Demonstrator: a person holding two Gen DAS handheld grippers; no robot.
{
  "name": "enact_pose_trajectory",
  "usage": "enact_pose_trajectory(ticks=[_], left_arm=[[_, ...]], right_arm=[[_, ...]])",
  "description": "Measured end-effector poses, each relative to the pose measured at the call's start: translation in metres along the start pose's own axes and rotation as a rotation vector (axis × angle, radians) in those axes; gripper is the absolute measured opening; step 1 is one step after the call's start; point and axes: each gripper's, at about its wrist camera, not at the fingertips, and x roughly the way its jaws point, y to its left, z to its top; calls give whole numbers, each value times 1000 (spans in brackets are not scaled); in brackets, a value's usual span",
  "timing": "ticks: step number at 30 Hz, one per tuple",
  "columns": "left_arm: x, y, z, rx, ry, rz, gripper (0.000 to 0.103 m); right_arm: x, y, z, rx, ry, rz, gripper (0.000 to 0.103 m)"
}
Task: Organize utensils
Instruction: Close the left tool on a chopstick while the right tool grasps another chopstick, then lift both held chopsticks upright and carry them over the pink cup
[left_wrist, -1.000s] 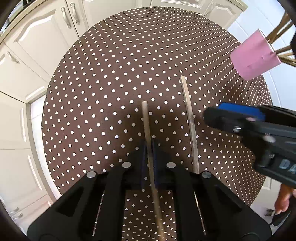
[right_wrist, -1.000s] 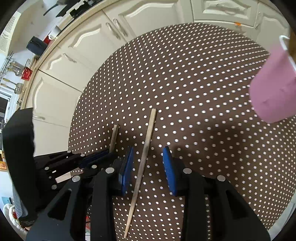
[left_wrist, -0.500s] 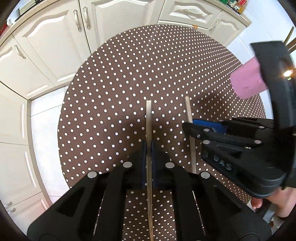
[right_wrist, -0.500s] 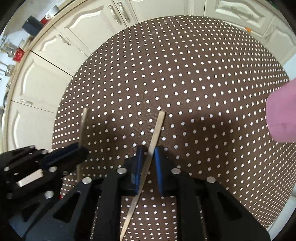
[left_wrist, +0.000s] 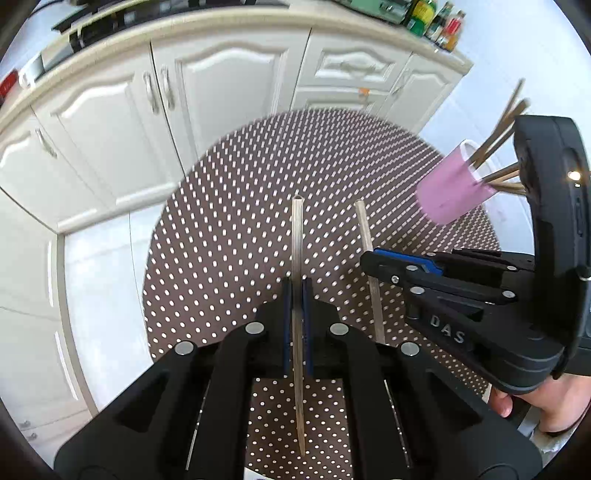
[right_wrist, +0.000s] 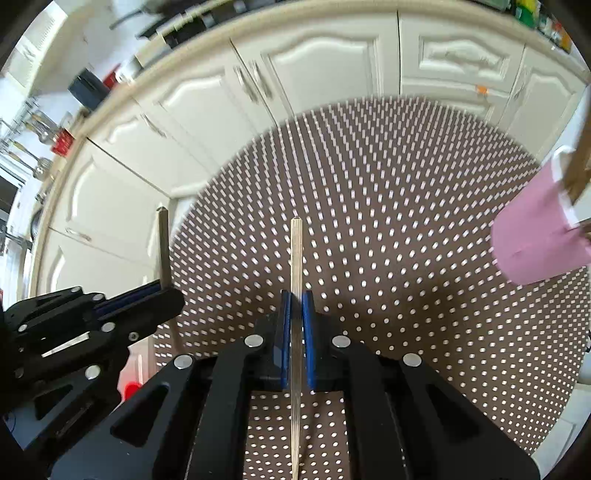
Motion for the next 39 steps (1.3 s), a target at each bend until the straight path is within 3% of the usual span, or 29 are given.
enact_pose_trajectory(ticks=[9, 21, 39], left_arm=[[-63, -23, -6, 62, -132, -26, 6], [-138, -58, -25, 145, -283, -55, 6], [-190, -115, 0, 228, -420, -179, 6]], right_arm=[[-78, 19, -8, -25, -192, -4, 5], [-158, 24, -54, -1, -391, -60, 5], [-267, -20, -78, 100, -655, -163, 5]])
